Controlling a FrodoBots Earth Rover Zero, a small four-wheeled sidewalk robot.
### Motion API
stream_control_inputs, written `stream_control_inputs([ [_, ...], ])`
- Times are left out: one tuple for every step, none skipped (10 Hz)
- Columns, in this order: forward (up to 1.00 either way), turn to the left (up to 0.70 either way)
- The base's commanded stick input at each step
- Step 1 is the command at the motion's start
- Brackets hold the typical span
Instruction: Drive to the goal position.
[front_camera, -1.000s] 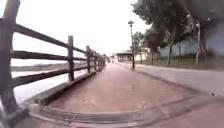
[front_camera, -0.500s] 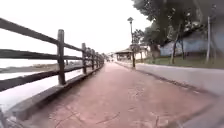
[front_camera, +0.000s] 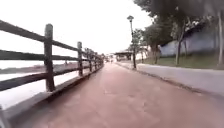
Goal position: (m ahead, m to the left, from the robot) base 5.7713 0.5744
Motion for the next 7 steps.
stream_control_inputs([
  [1.00, 0.00],
  [1.00, 0.00],
  [1.00, 0.00],
  [1.00, 0.00],
  [1.00, 0.00],
  [1.00, 0.00],
  [1.00, 0.00],
])
